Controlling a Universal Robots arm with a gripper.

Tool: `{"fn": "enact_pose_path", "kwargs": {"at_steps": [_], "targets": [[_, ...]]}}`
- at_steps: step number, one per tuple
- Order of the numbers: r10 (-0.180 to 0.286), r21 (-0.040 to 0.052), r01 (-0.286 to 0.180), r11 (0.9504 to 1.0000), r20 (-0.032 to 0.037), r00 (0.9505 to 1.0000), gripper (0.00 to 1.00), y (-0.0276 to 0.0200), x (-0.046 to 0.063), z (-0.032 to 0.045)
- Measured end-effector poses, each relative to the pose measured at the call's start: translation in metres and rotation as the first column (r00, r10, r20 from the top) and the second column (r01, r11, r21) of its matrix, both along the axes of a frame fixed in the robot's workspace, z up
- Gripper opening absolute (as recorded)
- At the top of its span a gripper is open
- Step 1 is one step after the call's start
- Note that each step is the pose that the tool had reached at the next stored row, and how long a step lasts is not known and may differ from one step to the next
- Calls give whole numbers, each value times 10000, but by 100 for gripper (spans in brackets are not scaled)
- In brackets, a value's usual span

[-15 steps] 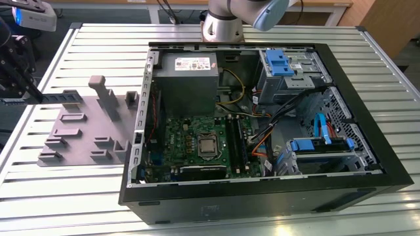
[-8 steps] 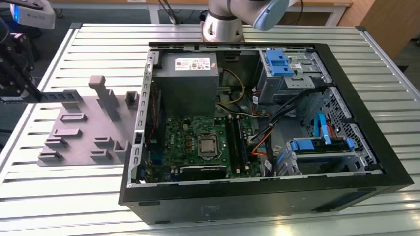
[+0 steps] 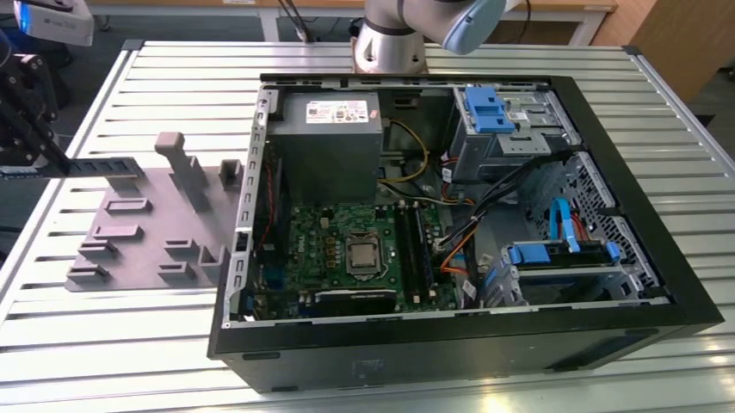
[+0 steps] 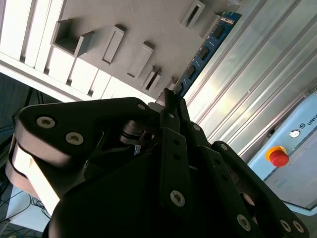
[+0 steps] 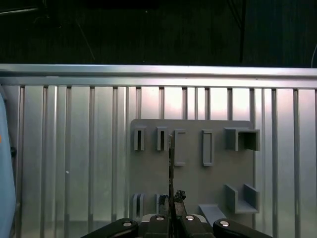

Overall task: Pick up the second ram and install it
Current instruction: 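Pick up the second ram and move it above second insertion slot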

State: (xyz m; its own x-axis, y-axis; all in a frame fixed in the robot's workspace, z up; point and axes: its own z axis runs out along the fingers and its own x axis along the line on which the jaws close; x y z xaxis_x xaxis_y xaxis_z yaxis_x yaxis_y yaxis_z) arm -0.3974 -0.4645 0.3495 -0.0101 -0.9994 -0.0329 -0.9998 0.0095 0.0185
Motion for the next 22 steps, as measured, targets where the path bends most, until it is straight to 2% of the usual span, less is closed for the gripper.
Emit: {"fn": "enact_pose_path", "kwargs": {"at_steps": [22], "targets": [[0, -1, 0, 10000, 0, 10000, 14, 0, 0, 114]]}}
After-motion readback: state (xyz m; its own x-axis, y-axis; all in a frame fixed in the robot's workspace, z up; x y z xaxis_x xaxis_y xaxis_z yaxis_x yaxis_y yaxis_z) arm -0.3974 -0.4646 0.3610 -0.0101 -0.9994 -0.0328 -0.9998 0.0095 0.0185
